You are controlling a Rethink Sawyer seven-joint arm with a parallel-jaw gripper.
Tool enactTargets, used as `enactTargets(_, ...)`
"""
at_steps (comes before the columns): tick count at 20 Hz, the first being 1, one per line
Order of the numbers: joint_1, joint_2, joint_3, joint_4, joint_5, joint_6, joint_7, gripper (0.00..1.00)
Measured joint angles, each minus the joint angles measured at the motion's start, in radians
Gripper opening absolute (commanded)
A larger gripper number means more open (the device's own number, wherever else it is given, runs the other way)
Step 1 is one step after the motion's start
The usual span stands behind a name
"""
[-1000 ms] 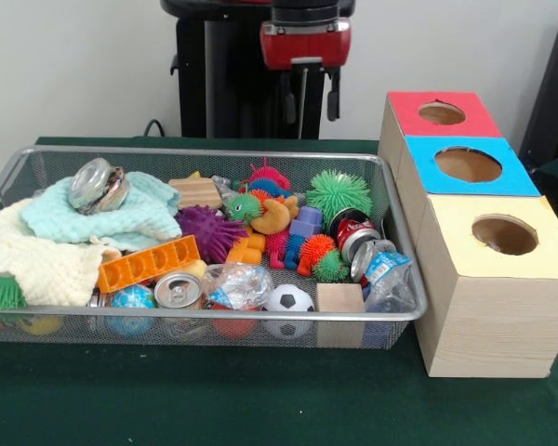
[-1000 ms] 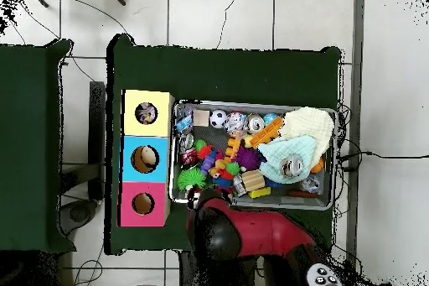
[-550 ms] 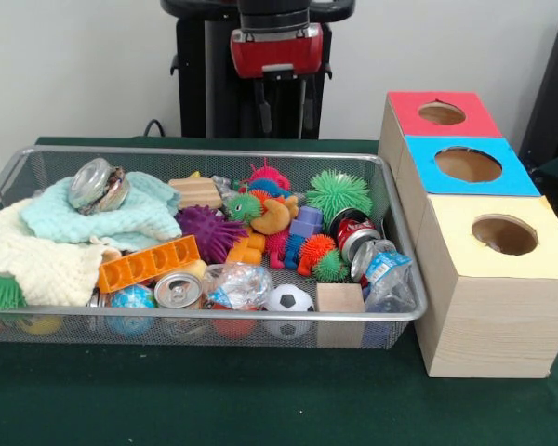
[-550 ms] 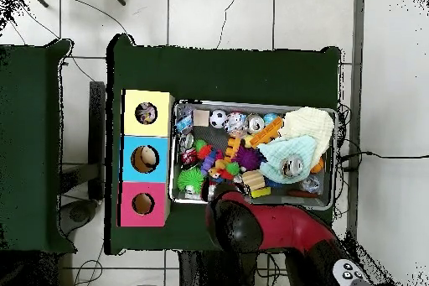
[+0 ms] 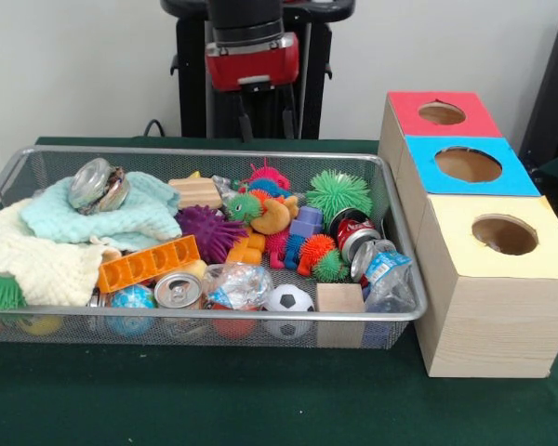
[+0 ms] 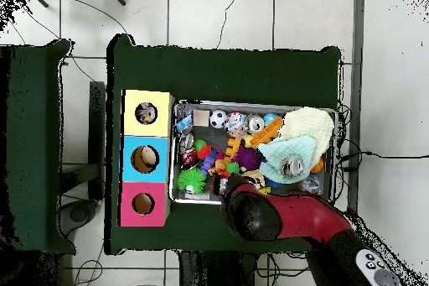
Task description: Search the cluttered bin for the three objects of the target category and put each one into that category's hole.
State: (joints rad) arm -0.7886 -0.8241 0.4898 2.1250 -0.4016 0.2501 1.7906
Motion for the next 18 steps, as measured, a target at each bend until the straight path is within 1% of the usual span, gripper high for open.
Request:
enactTargets(1, -0.03, 0.01, 0.021, -0.012, -0.009, 0.021, -0.001, 1.0)
enactTargets(2, -0.044, 0.015, 0.031, -0.019, -0.016, 0.035, -0.001, 1.0)
enactTargets(5, -0.063, 0.026, 0.045, -0.043, -0.037, 0.066, -0.001, 1.0)
enactTargets(7, -0.063, 0.032, 0.046, -0.073, -0.074, 0.092, -0.001, 1.0)
enactTargets(10, -0.049, 0.032, 0.045, -0.103, -0.128, 0.108, -0.001, 1.0)
enactTargets(11, -0.028, 0.032, 0.042, -0.128, -0.175, 0.11, -0.001, 1.0)
enactTargets(14, 0.018, 0.032, 0.033, -0.171, -0.254, 0.111, -0.001, 1.0)
enactTargets(18, 0.074, 0.035, 0.019, -0.217, -0.329, 0.111, -0.001, 1.0)
